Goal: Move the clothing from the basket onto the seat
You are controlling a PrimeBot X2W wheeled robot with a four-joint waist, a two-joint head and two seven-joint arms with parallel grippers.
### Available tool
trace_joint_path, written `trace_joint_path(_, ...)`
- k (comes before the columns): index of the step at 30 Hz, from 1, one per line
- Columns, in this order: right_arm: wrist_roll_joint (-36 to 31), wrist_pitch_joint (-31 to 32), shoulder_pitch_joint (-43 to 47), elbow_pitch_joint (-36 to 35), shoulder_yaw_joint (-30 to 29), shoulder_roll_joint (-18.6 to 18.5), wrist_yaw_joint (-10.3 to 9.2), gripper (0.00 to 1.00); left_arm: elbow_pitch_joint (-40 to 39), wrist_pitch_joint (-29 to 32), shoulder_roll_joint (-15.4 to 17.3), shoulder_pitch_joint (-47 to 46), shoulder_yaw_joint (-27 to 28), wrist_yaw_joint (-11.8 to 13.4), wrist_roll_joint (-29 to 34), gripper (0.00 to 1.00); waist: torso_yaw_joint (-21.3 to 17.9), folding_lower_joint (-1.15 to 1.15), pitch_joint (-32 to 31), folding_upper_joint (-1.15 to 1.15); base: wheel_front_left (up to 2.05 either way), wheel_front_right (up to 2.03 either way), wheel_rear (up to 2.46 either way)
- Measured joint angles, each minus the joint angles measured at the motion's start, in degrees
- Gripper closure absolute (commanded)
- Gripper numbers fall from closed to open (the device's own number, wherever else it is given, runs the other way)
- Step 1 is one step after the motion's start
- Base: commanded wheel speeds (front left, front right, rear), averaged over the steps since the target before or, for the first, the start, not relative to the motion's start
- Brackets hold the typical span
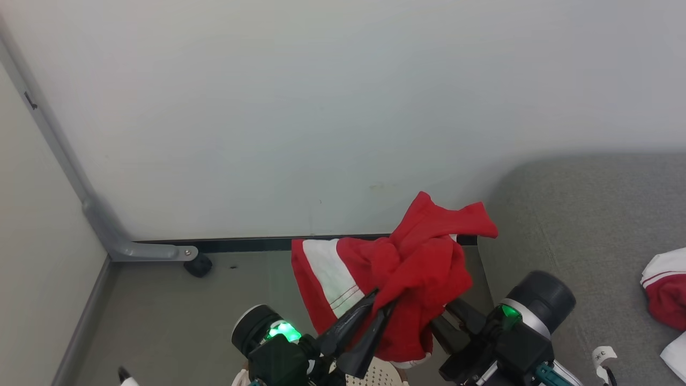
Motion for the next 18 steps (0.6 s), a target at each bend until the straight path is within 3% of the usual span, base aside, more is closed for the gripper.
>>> trace_joint_path(18,1.38,0.00,2.47,-1.01,-6.92,0.86,-2.22,1.00,2.58,0.00,0.05,0.07,1.12,0.29,0.36,0.00,-0.72,0.00,-0.28,0.00,0.00,0.00,0.00)
